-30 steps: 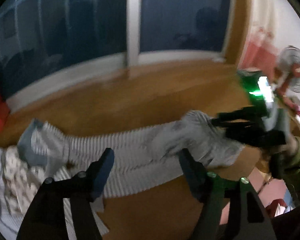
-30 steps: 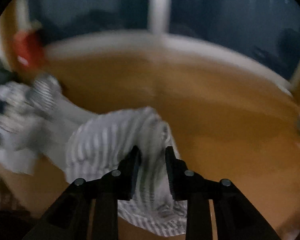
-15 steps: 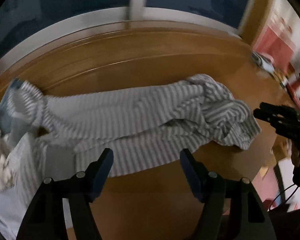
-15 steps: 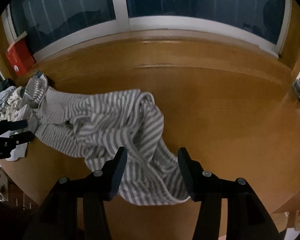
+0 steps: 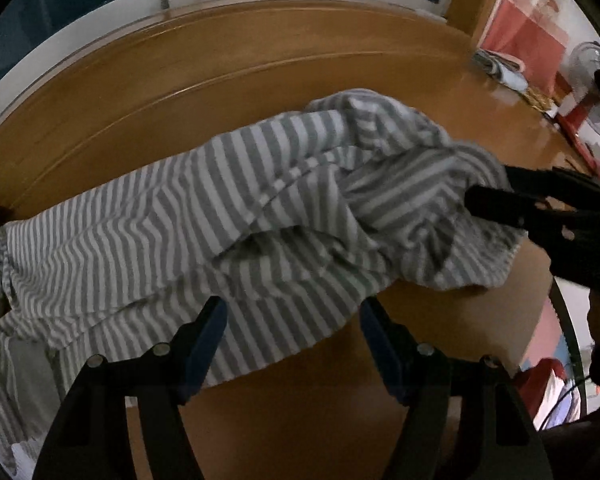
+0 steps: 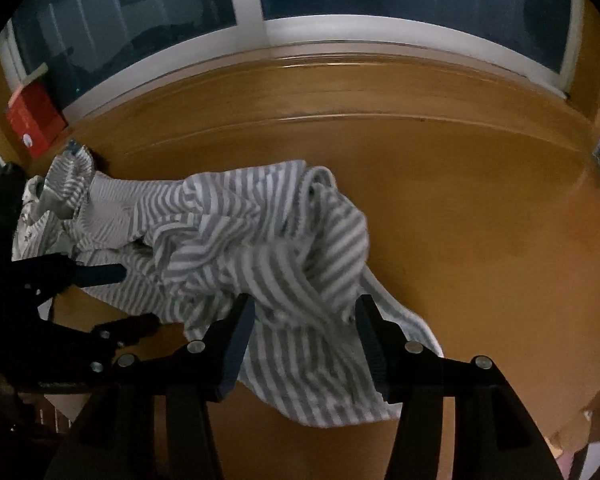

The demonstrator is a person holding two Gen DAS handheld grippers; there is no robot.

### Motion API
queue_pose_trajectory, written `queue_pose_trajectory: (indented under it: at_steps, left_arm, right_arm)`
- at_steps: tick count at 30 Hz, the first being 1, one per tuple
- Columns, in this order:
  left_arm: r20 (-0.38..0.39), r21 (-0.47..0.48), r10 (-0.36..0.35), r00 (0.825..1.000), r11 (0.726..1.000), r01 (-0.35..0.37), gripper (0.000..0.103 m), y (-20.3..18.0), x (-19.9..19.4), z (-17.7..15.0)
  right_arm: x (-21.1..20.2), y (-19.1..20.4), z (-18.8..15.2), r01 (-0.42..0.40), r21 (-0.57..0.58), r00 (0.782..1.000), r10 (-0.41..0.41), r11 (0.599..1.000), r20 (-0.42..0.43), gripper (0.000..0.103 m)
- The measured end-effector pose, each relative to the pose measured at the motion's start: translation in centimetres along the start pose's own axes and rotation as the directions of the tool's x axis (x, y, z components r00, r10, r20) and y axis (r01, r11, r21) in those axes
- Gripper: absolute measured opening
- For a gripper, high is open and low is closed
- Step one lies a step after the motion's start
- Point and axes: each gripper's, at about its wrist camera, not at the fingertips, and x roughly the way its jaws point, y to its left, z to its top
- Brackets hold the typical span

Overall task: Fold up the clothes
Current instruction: 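Lay the striped garment on the table and open both grippers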

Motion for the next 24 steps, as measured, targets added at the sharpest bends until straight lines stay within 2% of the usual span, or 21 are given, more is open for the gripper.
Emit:
queue_pose_trajectory:
  at_steps: [2, 3, 4, 5, 9, 16, 20, 24]
  left_arm:
    - [0.003, -0.024, 0.013, 1.0, 1.0, -0.013, 0.067, 0.0, 0.2, 0.2]
    - [0.001, -0.038, 0.023, 1.0, 0.999, -0.023, 0.067, 0.0, 0.2, 0.2]
    - [-0.001, -0.054, 0.033, 0.999, 0.998, -0.033, 0.067, 0.0, 0.2, 0.2]
    - [-0.004, -0.076, 0.036, 0.999, 0.996, -0.036, 0.067, -0.1, 0.2, 0.2]
    - [0.003, -0.116, 0.046, 0.999, 0.992, -0.045, 0.067, -0.6, -0.6, 0.2]
    - [0.055, -0.158, 0.073, 0.996, 0.985, -0.063, 0.067, -2.6, -3.5, 0.3]
    - [0.08, -0.173, 0.067, 0.995, 0.983, -0.052, 0.067, -4.2, -5.1, 0.4]
    - [0.1, -0.171, 0.074, 0.992, 0.984, -0.056, 0.067, -5.9, -6.1, 0.7]
  right_arm:
    - [1.3, -0.2, 0.5, -0.012, -0.023, 1.0, 0.012, 1.0, -0.008, 0.051]
    - [1.7, -0.3, 0.6, -0.013, -0.04, 1.0, 0.013, 0.999, -0.011, 0.046]
    - [2.2, -0.6, 0.9, -0.02, -0.054, 1.0, 0.02, 0.998, -0.015, 0.019]
    - [2.1, -0.9, 1.0, -0.04, -0.057, 0.999, 0.039, 0.998, -0.022, 0.014]
    - [-1.8, -4.0, 1.6, -0.081, -0.013, 0.994, 0.081, 0.997, 0.068, 0.012]
    - [-9.5, -11.4, 3.0, -0.139, 0.069, 0.965, 0.119, 0.988, 0.232, 0.012]
    - [-11.1, -15.1, 3.4, -0.083, 0.106, 0.963, 0.052, 0.991, 0.265, 0.012]
    - [-10.5, -19.6, 3.2, 0.033, 0.169, 0.97, -0.072, 0.985, 0.231, 0.012]
